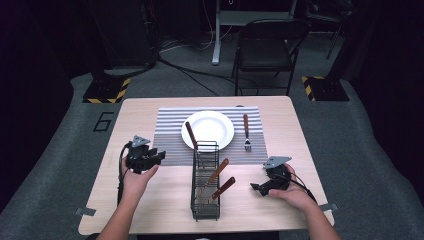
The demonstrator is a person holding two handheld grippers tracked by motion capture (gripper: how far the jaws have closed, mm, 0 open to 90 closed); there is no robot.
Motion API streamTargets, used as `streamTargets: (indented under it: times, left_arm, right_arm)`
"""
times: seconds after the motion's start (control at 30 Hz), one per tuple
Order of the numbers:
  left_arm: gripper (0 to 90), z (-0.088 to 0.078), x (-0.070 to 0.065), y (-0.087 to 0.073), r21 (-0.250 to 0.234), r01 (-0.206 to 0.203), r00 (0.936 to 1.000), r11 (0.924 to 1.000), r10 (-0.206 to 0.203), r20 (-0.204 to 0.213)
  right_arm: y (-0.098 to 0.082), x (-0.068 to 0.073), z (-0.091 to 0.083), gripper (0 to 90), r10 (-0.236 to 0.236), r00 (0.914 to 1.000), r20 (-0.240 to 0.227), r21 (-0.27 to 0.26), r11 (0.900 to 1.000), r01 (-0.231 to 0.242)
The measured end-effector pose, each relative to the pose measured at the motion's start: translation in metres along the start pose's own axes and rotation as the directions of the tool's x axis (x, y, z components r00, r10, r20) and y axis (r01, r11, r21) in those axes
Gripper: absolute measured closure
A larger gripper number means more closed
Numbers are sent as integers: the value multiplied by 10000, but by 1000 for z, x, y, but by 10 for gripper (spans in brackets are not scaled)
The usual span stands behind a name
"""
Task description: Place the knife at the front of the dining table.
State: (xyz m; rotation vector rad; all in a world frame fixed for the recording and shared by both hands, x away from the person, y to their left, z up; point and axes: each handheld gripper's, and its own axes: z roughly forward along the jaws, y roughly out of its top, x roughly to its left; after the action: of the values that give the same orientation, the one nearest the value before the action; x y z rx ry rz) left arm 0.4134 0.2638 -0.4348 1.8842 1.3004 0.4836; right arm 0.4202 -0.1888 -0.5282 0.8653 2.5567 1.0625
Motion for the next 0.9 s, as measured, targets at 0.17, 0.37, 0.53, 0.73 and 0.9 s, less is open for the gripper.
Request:
streamTargets:
  times: [0.17, 0.37, 0.53, 0.73, 0.9]
  left_arm:
    - [653, 0, -9, 11, -3, -250, 9995, 9997, 250, 218]
    - [647, 0, -21, 20, -181, -274, 9978, 9995, 284, 594]
    - [624, 0, -29, 25, -267, -365, 9961, 9990, 385, 790]
    - [601, 2, -40, 30, -380, -517, 9938, 9979, 551, 966]
    - [594, 3, -46, 35, -453, -720, 9920, 9964, 762, 1006]
  right_arm:
    - [0, 0, 0, 0, -1, 10000, -9, 8, 10000, 1]
    - [0, 0, 0, 0, -5, 10000, -11, 8, 10000, 5]
    - [0, 0, 0, 0, 1, 10000, -10, 10, 10000, -1]
    - [0, 0, 0, 0, -6, 10000, -11, 9, 10000, 6]
    - [0, 0, 0, 0, -1, 10000, -12, 10, 10000, 1]
